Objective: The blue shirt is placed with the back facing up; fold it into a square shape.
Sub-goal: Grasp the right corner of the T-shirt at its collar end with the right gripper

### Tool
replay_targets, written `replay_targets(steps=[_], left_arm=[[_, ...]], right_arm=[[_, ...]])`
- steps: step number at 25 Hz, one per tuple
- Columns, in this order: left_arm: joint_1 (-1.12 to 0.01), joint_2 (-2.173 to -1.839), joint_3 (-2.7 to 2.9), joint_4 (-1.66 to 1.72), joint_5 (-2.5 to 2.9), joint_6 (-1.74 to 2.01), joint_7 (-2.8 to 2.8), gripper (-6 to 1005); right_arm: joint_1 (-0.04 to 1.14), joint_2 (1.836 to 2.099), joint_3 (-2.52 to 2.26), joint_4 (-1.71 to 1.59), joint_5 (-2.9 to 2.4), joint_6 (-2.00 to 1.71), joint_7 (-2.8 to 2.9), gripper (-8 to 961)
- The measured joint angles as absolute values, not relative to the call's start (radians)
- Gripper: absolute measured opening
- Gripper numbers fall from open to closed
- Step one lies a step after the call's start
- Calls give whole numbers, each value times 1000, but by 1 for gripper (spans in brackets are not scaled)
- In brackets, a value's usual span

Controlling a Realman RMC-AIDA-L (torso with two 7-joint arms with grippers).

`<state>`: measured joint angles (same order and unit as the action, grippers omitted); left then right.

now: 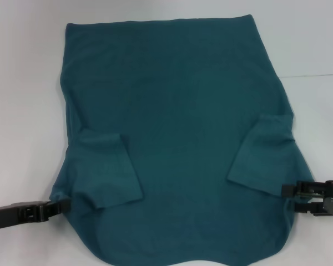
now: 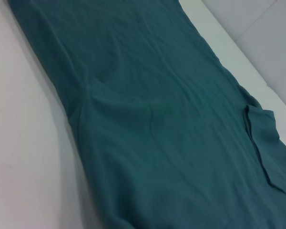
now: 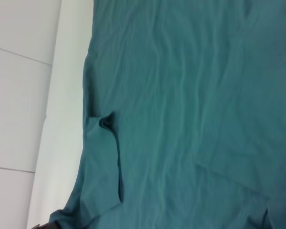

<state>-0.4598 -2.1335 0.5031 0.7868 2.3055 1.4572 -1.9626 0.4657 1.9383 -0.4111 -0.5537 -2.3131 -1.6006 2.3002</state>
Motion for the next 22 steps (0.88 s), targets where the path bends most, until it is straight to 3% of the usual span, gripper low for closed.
replay_targets(steps=[10, 16, 21, 22], left_arm=[[-456, -2134, 503, 785, 2306, 1457, -1960, 21], [-460, -2132, 504, 777, 2306, 1457, -1956, 23], [-460, -2130, 503, 776, 2306, 1457, -1954, 21], [-460, -2130, 503, 776, 2306, 1457, -1954, 21]], right_arm=[[429, 1932, -413, -554, -2317, -1595, 2307, 909], [422, 1929, -397, -549, -2316, -1563, 2312, 750], [423, 1929, -391, -541, -2319, -1534, 2331, 676], [423, 1929, -391, -541, -2319, -1531, 2331, 605]])
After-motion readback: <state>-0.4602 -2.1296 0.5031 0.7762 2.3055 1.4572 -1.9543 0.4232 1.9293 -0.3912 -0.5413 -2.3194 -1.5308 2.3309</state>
